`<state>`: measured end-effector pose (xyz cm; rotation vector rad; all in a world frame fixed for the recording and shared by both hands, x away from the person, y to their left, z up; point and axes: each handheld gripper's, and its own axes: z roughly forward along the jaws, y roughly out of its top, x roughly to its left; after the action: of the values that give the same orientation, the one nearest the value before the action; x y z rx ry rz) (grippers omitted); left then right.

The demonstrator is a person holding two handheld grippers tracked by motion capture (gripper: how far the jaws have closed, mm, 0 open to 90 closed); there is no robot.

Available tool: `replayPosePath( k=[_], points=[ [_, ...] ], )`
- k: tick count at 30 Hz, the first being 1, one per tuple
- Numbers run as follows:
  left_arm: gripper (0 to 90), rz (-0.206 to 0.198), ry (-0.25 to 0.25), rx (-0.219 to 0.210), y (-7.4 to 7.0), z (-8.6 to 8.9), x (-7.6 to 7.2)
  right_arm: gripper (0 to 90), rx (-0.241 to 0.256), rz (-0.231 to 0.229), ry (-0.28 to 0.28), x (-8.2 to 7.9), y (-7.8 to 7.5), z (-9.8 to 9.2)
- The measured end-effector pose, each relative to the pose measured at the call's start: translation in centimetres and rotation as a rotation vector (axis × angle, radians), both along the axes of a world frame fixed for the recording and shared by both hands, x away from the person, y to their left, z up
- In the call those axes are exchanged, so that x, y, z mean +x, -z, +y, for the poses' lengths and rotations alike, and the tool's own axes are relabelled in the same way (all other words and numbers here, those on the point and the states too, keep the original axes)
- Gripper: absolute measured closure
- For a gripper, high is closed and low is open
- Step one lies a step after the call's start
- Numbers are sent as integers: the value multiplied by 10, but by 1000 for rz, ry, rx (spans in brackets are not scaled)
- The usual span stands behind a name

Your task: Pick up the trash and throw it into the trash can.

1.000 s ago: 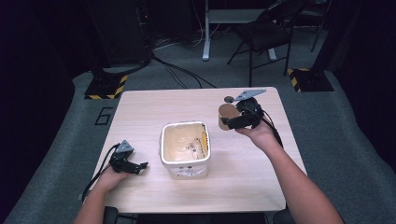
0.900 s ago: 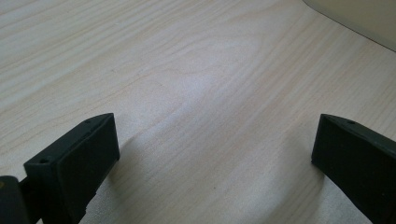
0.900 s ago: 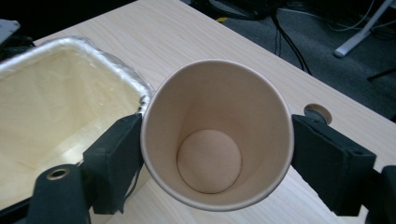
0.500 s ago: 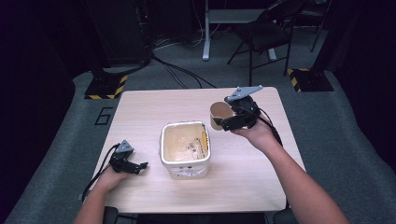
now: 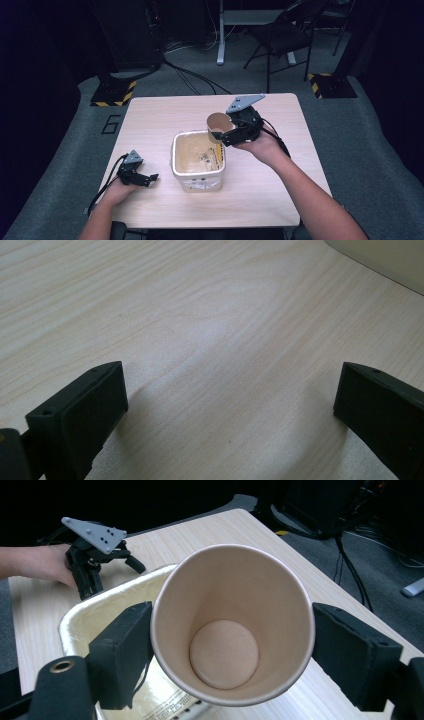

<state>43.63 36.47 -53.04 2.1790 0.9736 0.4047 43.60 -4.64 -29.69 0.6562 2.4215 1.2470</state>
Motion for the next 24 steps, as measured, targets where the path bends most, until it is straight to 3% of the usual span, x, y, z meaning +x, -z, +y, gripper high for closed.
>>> replayPosePath(
  k=[12, 24],
  points=[
    [6, 0, 0, 0, 0, 0, 0, 188, -4, 13, -51, 1, 9, 24],
    [6, 0, 1, 0, 0, 0, 0, 188, -48, 45, -86, 0, 40, 46]
  ],
)
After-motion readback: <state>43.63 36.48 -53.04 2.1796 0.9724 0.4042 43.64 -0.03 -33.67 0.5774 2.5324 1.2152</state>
